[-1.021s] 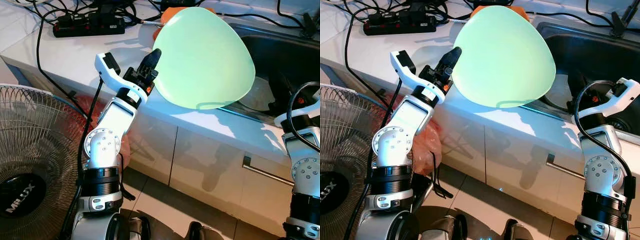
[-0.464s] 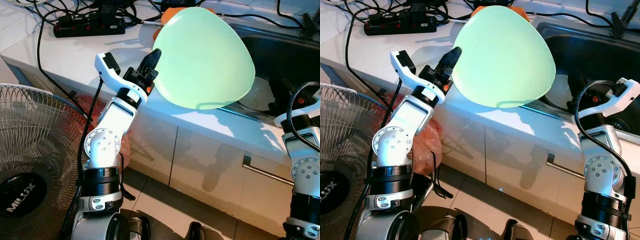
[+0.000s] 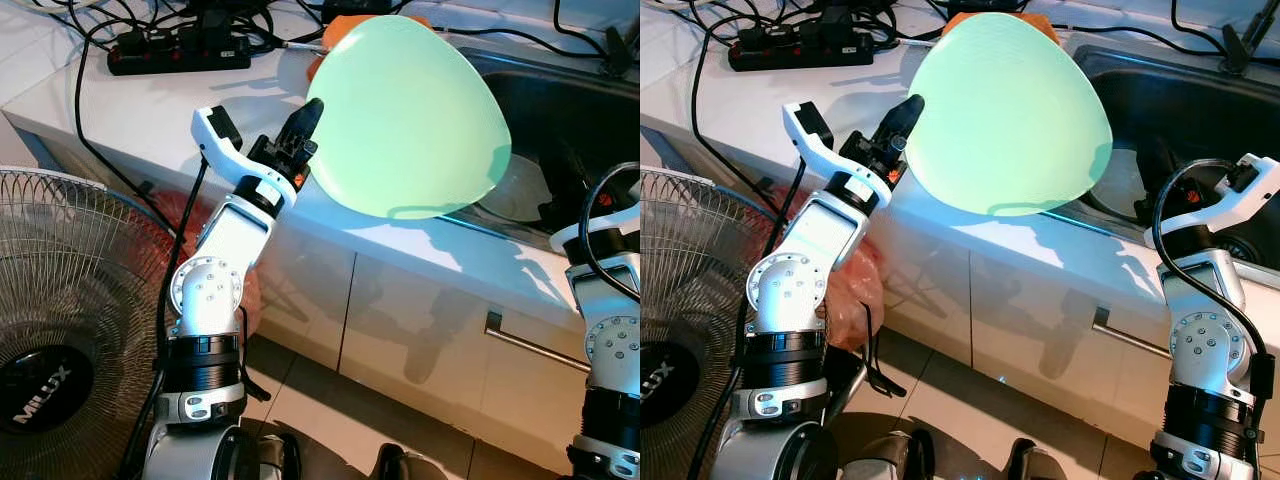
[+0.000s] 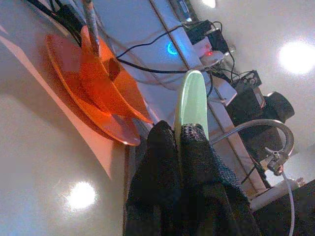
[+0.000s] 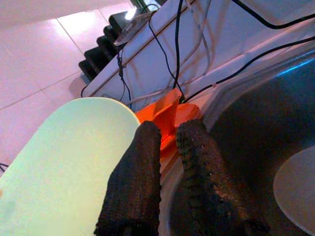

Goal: Kitchen organization

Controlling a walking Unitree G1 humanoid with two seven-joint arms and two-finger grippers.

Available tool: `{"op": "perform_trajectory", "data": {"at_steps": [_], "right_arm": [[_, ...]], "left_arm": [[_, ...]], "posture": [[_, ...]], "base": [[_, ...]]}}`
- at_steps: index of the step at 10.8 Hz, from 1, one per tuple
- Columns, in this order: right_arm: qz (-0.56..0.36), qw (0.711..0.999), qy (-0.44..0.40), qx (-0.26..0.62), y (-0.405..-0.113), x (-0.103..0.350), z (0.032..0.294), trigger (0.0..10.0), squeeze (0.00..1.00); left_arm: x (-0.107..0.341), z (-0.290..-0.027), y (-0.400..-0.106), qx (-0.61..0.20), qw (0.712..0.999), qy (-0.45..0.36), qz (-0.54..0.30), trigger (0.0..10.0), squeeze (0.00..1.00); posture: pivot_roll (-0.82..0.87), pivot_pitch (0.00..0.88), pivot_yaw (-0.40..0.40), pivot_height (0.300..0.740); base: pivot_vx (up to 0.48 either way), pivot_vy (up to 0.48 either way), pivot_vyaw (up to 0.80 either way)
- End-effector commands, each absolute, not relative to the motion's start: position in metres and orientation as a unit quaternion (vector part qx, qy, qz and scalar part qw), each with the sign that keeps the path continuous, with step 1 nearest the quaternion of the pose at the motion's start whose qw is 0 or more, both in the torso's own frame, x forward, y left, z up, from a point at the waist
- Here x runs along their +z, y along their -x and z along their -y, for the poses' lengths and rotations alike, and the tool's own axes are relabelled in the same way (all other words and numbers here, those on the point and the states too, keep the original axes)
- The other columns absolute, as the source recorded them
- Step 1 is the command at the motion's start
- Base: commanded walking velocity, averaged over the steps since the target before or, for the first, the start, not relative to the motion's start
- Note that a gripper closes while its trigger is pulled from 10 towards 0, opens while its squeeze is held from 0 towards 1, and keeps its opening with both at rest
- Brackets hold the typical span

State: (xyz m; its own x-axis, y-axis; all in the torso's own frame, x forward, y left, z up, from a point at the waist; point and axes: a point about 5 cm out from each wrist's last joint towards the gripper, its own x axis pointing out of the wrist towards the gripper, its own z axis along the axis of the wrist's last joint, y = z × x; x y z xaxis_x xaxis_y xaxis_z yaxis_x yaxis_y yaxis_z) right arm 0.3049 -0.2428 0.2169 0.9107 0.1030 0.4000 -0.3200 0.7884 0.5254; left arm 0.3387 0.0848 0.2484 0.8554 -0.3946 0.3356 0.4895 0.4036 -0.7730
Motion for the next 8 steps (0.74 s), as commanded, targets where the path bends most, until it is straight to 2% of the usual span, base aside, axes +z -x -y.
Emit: {"op": "perform_trajectory", "data": {"at_steps": [1,7,8], "right_arm": [[0.179,0.928,-0.308,0.113,-0.3021,0.2179,0.2438,10.0,0.00],[0.179,0.928,-0.308,0.113,-0.3021,0.2179,0.2438,10.0,0.00],[0.177,0.922,-0.319,0.129,-0.3006,0.2173,0.2369,10.0,0.00]], "left_arm": [[0.2667,-0.0556,-0.3321,-0.310,0.792,0.522,0.066,10.0,0.00],[0.2667,-0.0556,-0.3321,-0.310,0.792,0.522,0.066,10.0,0.00],[0.2721,-0.0567,-0.3361,-0.304,0.788,0.529,0.082,10.0,0.00]], "posture": [[0.01,0.168,0.037,0.740],[0.01,0.168,0.037,0.740],[0.00,0.182,0.027,0.740]], "base": [[0.000,0.000,0.00],[0.000,0.000,0.00],[0.000,0.000,0.00]]}}
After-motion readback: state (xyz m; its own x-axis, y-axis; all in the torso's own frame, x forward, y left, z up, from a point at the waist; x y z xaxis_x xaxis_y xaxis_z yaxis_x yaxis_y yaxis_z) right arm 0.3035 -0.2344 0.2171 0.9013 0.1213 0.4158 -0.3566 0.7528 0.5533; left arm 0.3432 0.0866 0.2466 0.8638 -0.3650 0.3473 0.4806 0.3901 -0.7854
